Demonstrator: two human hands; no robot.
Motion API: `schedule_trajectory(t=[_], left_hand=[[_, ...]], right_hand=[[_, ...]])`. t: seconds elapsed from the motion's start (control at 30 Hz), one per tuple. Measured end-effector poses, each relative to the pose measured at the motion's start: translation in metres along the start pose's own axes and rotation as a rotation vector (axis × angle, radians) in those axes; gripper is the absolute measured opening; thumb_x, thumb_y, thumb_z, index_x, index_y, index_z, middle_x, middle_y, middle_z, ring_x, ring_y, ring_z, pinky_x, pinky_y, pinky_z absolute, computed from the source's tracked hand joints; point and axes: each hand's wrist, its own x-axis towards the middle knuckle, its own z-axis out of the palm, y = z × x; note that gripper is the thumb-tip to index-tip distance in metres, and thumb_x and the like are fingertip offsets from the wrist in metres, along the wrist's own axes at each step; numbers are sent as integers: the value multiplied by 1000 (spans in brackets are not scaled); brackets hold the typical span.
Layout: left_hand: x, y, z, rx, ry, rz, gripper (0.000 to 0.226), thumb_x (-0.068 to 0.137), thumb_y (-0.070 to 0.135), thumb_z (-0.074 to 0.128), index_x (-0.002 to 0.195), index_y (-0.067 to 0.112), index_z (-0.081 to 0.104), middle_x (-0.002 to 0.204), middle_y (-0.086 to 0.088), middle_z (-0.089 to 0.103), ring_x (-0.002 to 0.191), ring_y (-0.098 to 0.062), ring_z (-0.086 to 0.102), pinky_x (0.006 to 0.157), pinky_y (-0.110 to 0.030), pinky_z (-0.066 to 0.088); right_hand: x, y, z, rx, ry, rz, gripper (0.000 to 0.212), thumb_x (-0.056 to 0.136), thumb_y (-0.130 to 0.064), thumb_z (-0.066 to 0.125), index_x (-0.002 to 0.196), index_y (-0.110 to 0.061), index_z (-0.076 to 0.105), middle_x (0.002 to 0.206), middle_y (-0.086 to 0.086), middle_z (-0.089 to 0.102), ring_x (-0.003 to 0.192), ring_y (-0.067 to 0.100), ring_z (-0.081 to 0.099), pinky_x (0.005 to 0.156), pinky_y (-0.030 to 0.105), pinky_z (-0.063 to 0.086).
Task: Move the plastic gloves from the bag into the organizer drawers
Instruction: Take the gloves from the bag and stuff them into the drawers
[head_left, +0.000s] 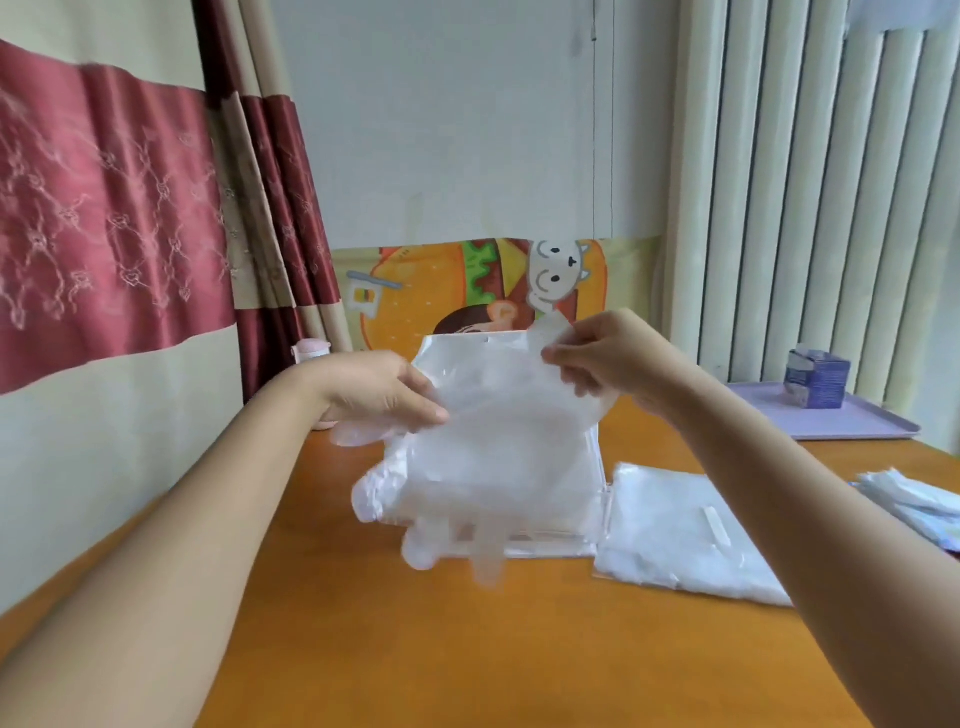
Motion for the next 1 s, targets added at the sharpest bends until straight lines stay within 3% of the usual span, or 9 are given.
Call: schedule_trajectory(t=[0.17, 0.27, 0.37, 0.47, 0.53, 0.6, 0.7, 0.8, 1.0], left_hand=[[18, -15, -8, -35, 216, -106, 14, 81, 24, 77, 76, 11, 75, 63, 2, 70, 61, -10, 63, 64, -19, 49], [24, -13, -1, 115, 273, -202, 26, 81, 25, 77, 68, 5, 67, 51, 1, 61, 52, -10, 57, 57, -17, 46], [27, -12, 6, 440, 424, -295, 23, 82, 22, 75, 72, 8, 60, 65, -3, 54, 60, -19, 56, 58, -24, 45], [24, -6, 17, 566, 744, -129, 10, 85, 9, 61, 90, 10, 69, 91, -9, 67, 86, -31, 63, 77, -37, 53], [15, 5, 35, 495, 823, 91, 14, 86, 10, 54, 86, 13, 68, 86, -7, 70, 84, -31, 64, 79, -39, 52], [7, 17, 59, 451, 690, 217, 13, 87, 16, 57, 82, 12, 68, 83, -6, 70, 82, -27, 64, 75, -37, 52], [15, 18, 80, 519, 316, 136, 22, 88, 31, 62, 86, 9, 62, 95, -10, 68, 93, -28, 65, 77, -35, 50], [30, 11, 82, 571, 14, 42, 46, 90, 45, 60, 124, 14, 57, 122, -4, 61, 111, -26, 57, 91, -33, 47], [46, 8, 76, 645, -209, 82, 80, 88, 58, 56, 152, 20, 24, 155, 2, 32, 137, -19, 36, 109, -32, 33]], right_hand=[[-3, 33, 17, -143, -30, 99, 23, 84, -17, 70, 63, -8, 66, 47, -5, 60, 40, 6, 50, 41, 11, 37], [-7, 41, 21, -223, -12, 114, 22, 83, -20, 71, 67, -5, 68, 56, -1, 63, 38, 3, 49, 43, 12, 38], [-7, 40, 25, -345, 41, 121, 21, 82, -21, 71, 71, -3, 69, 60, 0, 64, 46, 9, 51, 44, 19, 35], [-5, 39, 31, -451, 68, 153, 23, 79, -23, 73, 64, -9, 62, 62, 1, 63, 52, 16, 54, 45, 21, 35], [-4, 40, 35, -512, 75, 157, 23, 78, -24, 73, 63, -13, 59, 69, 4, 66, 62, 23, 60, 49, 22, 39], [-4, 38, 38, -561, 83, 157, 22, 78, -24, 73, 65, -12, 59, 75, 6, 68, 68, 26, 63, 51, 23, 41], [-6, 35, 40, -617, 72, 162, 22, 78, -24, 73, 68, -10, 60, 76, 6, 65, 67, 27, 59, 48, 22, 35], [-14, 29, 38, -715, 43, 147, 24, 80, -29, 74, 85, -8, 64, 84, 6, 64, 72, 26, 59, 52, 25, 38], [-28, -1, 41, -550, 71, -189, 19, 87, -5, 60, 101, -16, 68, 91, -2, 61, 83, 17, 57, 68, 22, 39]])
